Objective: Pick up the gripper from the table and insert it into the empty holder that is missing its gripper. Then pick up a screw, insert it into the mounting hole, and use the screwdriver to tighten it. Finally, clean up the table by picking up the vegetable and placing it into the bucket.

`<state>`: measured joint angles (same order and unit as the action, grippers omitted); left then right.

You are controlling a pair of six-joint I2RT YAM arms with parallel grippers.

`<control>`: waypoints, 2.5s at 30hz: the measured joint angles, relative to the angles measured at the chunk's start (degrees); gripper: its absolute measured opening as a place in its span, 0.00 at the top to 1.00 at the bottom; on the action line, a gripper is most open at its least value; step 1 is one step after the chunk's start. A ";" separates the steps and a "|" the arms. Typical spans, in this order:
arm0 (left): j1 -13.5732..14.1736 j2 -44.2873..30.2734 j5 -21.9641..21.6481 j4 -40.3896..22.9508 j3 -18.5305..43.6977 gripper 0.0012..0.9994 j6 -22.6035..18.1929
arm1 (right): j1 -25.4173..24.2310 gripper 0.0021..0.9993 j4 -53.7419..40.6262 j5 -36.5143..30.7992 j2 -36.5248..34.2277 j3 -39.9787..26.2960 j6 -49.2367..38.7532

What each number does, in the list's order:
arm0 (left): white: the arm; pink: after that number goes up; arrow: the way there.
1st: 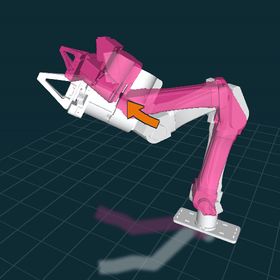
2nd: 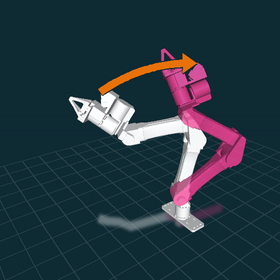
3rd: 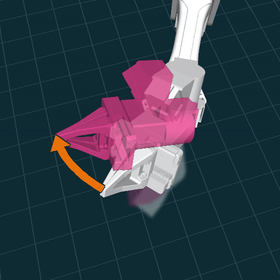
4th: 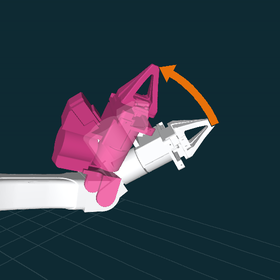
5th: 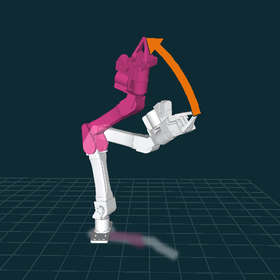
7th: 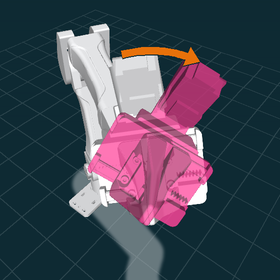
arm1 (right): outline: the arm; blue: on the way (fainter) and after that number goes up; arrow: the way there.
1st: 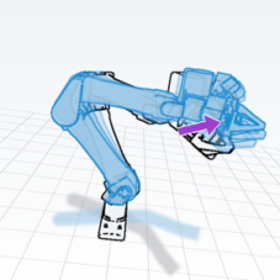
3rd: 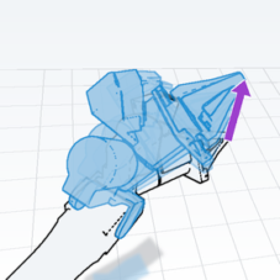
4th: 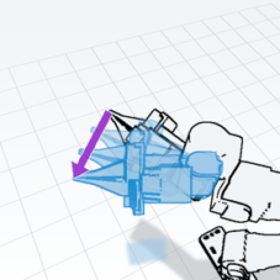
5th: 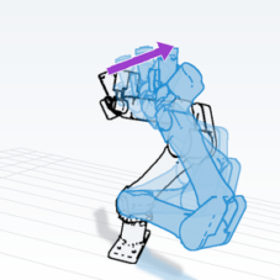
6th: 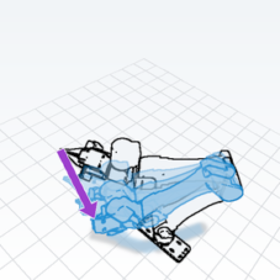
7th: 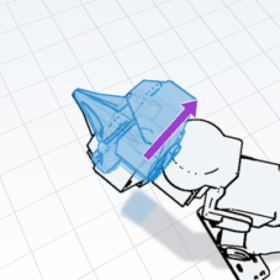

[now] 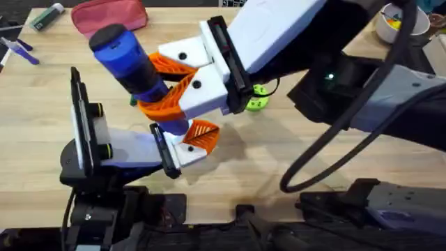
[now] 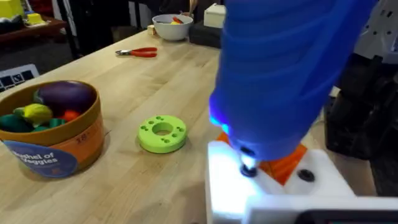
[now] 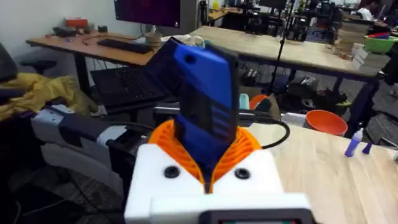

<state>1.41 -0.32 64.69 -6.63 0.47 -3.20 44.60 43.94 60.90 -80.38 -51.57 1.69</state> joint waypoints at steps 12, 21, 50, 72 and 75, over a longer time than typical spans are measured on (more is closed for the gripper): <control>0.00 0.00 0.03 0.00 0.00 0.99 -0.02 | -0.24 0.98 7.52 -0.19 -0.37 0.74 2.05; 0.00 0.01 0.02 0.00 0.00 0.99 -0.02 | -2.38 0.98 6.03 -0.24 1.80 -1.26 4.10; 0.00 0.00 0.02 0.01 0.00 0.99 -0.01 | -21.91 0.98 -108.81 -55.34 -0.39 -38.86 -37.64; 0.00 0.01 0.01 0.00 0.00 0.99 -0.01 | -29.63 0.98 -110.75 -68.83 -32.20 -38.86 -41.09; 0.00 0.00 0.02 0.00 0.00 0.99 -0.02 | -30.26 0.98 -110.36 -68.85 -34.41 -38.86 -40.93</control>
<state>1.41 -0.32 64.71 -6.63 0.47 -3.22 14.34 -66.42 -7.94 -114.79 -90.43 -39.23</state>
